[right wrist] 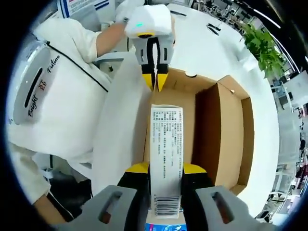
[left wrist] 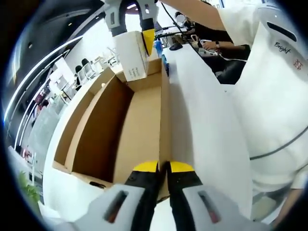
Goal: Operate the shoe box by opening the lid, removing the specified soft item, and placing it in the target area until the item is outside and the box remains undamaged.
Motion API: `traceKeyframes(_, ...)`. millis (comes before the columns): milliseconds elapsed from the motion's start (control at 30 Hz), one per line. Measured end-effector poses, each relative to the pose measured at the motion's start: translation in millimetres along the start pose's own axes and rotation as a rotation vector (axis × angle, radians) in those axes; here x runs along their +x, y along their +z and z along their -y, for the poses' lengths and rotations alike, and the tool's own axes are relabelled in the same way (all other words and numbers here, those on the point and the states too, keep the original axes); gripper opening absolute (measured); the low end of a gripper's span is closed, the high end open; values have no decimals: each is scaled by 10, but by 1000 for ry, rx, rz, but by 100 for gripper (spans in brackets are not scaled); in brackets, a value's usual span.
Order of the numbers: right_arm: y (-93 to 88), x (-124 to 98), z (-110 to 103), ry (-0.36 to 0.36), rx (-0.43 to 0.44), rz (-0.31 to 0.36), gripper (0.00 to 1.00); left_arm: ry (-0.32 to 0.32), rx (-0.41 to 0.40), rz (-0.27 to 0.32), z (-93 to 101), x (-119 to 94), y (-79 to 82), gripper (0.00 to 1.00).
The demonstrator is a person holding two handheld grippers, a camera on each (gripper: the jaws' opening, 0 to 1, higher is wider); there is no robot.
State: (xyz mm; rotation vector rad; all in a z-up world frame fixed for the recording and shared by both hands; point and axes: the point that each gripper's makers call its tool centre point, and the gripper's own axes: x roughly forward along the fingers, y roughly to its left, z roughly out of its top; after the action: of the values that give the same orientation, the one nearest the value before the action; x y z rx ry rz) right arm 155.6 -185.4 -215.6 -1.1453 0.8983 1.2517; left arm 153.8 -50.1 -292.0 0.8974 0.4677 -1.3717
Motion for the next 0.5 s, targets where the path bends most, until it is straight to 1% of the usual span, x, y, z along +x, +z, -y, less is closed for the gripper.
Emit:
traceKeyframes(67,-23,18,-22,-15,-20,-15,20,0,-2,-1,1,0,0,6)
traceKeyframes(100,-36,15,9,-27,-24,-23,20,0,0,-1,1,0,0,6)
traceKeyframes(200,-32,-5,-36,-20,-10,-21,20,-1,-2,0,0,0,-1,6)
traceKeyframes(267,4,2,-122,-12,-22,-8,20,-1,-1,1,0,-1,-1,6)
traceKeyframes(367,-15,18,-232,9,-39,-32,20,-3,-1,2,-3,-1,-1,6)
traceKeyframes(500,-33,10,-320,10,-58,-49,20,-2,-2,1,-1,-1,-1,6)
